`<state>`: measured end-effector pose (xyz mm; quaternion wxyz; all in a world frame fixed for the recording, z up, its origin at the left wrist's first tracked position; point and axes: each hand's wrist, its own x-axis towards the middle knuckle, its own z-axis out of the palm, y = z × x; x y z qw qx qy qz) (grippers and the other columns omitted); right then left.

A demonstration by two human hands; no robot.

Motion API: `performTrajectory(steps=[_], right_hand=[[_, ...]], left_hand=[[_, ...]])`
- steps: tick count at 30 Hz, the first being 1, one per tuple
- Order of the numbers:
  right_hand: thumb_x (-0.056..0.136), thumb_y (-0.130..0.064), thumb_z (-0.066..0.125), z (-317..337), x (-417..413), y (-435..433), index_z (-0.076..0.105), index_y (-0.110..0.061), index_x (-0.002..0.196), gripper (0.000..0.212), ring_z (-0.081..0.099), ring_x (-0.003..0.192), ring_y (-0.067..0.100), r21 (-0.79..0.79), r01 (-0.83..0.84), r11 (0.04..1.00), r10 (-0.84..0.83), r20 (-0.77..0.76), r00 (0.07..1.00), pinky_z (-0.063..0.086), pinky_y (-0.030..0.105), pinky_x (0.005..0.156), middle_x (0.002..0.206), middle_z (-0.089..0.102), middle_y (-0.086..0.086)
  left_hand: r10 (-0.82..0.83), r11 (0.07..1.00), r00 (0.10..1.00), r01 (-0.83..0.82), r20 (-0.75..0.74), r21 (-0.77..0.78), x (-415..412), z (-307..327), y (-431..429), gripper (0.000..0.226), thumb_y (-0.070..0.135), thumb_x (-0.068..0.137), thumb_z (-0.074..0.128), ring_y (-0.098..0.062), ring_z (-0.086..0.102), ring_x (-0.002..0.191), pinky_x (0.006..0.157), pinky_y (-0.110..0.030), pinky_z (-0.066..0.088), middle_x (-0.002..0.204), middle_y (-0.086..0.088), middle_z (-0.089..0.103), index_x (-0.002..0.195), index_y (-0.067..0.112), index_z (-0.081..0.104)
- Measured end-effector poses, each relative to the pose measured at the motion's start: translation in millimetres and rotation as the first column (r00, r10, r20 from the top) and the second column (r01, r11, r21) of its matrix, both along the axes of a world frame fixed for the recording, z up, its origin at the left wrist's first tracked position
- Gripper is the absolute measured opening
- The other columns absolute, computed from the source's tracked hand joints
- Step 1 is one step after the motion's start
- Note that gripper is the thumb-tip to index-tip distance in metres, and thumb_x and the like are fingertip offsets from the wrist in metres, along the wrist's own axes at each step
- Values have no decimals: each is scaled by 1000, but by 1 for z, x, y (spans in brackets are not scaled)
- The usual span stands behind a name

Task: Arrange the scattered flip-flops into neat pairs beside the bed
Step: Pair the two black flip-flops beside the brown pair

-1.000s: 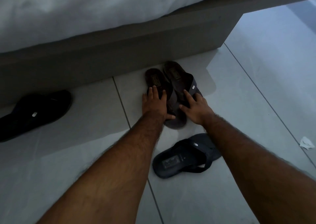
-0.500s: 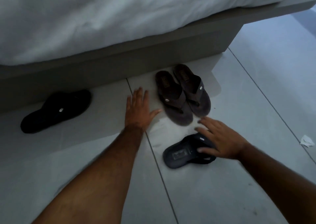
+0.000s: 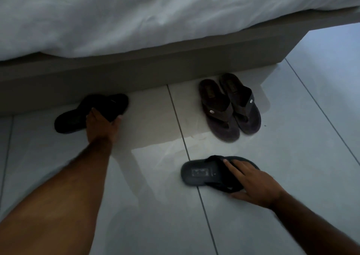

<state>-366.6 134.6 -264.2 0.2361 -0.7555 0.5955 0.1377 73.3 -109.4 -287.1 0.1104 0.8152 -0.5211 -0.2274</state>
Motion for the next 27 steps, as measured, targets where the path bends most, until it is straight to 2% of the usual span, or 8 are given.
performTrajectory(steps=[4,6,8,14,17,20,24,27], right_hand=[[79,-79,46,-6,57,-22,3,-38,159,99,38,141,27,-12,106,994,-106,50,993,45,37,110,157,32,7],[82,-76,48,-9,86,-34,14,-34,159,94,37,142,30,14,153,988,-154,53,987,42,39,113,159,31,10],[84,-72,52,-11,110,-45,24,-28,158,91,38,143,32,32,205,978,-207,66,976,39,39,115,159,33,14],[86,-65,58,-7,162,-95,30,-16,155,89,49,128,39,20,319,948,-319,70,945,45,42,104,144,46,23],[88,-65,54,-4,181,-120,40,-11,148,82,58,118,39,-29,391,920,-388,73,919,50,44,95,132,56,25],[91,-63,52,-1,195,-140,48,-11,141,72,61,112,39,-80,431,899,-420,128,899,51,45,90,125,63,22],[94,-55,54,-1,214,-157,52,-12,139,62,63,110,40,-91,386,918,-365,185,912,50,44,88,121,66,22],[89,-46,63,0,222,-165,54,-15,134,55,62,112,40,-80,342,936,-319,210,924,51,43,92,124,65,20]], left_hand=[[94,994,996,-94,-3,58,4,3,9,100,68,90,51,-41,15,153,126,-47,17,165,-25,15,162,12,9],[116,987,993,-119,33,109,7,2,19,93,74,91,40,-45,17,151,125,-49,18,162,-29,18,160,15,19],[141,986,990,-141,14,83,12,-1,32,87,74,93,34,-45,19,150,124,-49,20,161,-29,20,157,16,30],[177,984,983,-179,-50,-24,21,-12,62,86,71,89,48,-36,26,151,127,-36,19,164,-20,24,140,2,57],[29,995,997,-34,-66,-90,19,-18,69,62,55,85,67,-38,36,144,123,-38,28,158,-17,36,113,0,74],[-253,954,967,248,-11,-167,9,-20,68,36,38,79,78,-41,37,143,121,-44,29,156,-17,43,82,2,75],[-590,806,807,585,-35,-89,-10,-10,51,32,43,73,72,-29,24,154,125,-47,12,163,-8,36,74,11,72],[-635,772,772,634,-34,-34,-16,-5,42,21,37,76,77,-24,18,156,126,-47,7,165,-3,32,82,18,69]])
